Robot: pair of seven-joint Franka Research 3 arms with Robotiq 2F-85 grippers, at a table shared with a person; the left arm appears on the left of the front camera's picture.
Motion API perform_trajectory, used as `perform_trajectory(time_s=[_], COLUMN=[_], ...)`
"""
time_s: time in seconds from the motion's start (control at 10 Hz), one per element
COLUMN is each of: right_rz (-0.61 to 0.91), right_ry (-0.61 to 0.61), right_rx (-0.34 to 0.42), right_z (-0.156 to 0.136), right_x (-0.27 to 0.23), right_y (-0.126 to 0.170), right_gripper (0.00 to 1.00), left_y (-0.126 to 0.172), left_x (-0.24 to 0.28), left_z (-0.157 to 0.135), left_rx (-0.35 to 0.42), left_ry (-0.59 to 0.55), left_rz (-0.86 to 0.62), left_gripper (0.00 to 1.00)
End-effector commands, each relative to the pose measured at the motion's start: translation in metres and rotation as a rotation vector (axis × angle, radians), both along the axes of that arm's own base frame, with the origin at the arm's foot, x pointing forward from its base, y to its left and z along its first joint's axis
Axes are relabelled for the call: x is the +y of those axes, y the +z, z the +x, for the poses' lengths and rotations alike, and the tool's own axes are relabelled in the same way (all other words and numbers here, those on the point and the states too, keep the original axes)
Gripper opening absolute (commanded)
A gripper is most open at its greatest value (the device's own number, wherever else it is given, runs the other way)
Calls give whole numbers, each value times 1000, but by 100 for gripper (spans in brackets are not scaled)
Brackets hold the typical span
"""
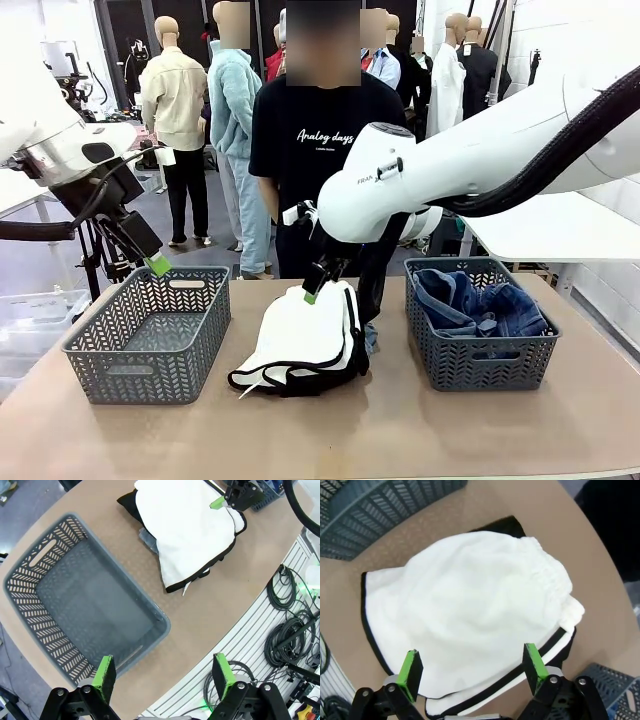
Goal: Sort the tops and bottoms.
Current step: Lift clothes from the center of the table with your right hand.
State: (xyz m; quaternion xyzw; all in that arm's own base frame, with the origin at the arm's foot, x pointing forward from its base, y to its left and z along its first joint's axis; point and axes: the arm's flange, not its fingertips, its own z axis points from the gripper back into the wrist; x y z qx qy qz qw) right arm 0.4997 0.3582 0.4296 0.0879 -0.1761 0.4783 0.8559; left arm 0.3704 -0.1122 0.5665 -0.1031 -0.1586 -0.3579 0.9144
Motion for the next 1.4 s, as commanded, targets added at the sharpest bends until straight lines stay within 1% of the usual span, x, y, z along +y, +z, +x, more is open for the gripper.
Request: perform_trajectory(time_s=[0.0,0.3,0.7,1.0,1.1,1.2,1.3], right_rz=[-46,-82,-141,-150,-145,-127,-132], right_ry=[-36,-70,-74,-65,-65,-39,-46], right_rx=[31,32,27,65,65,43,52], right_z=[6,17,19,23,24,22,22], right_x=[7,11,15,18,18,18,17], right_y=[-13,-19,-25,-38,-40,-36,-37], right_gripper=[100,100,100,100,100,82,63], left_y=[0,0,0,0,0,0,0], left_x=[1,1,1,1,1,1,1], left_z=[-1,-1,-1,-1,-1,-1,-1], left_rx=[-2,-2,-2,-2,-2,-2,-2], left_ry=[2,2,2,2,2,2,2], left_rz=[1,1,1,1,1,1,1], left_gripper=[100,100,100,100,100,100,100])
